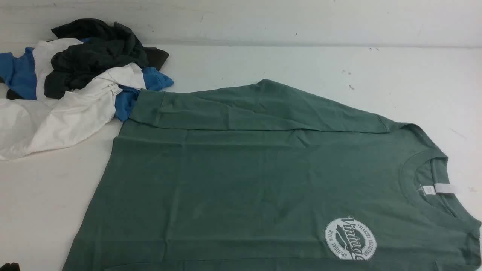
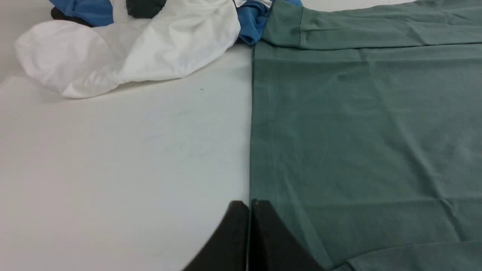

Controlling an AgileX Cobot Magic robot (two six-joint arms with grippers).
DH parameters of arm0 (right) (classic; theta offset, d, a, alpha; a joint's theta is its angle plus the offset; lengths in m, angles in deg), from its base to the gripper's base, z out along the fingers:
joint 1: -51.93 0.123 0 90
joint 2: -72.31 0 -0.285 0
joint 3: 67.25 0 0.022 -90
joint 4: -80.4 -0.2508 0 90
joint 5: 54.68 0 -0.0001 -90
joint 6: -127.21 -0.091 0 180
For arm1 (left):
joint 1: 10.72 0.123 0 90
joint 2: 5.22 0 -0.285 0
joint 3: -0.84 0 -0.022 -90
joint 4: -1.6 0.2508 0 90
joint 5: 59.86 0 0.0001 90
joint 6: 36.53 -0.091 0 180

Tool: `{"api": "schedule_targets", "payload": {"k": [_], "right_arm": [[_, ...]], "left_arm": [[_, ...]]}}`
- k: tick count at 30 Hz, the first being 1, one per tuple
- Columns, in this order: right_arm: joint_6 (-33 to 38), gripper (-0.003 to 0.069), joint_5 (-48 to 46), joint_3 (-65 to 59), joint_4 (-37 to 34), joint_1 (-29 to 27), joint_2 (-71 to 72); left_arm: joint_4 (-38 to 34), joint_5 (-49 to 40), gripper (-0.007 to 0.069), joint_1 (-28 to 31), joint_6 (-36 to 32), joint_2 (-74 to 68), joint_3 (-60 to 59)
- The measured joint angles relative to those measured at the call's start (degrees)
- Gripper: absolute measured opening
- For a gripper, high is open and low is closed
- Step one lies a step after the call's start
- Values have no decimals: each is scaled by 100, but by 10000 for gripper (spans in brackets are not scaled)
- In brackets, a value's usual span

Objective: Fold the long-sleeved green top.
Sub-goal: Use the left arm to clamp the cuff closest to it

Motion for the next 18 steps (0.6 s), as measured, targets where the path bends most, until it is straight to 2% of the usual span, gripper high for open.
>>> {"api": "schedule_targets", "payload": {"k": [18], "right_arm": [[0, -8, 0, 0, 0, 0, 0]], "left_arm": [[65, 0, -4, 0, 0, 0, 0]]}}
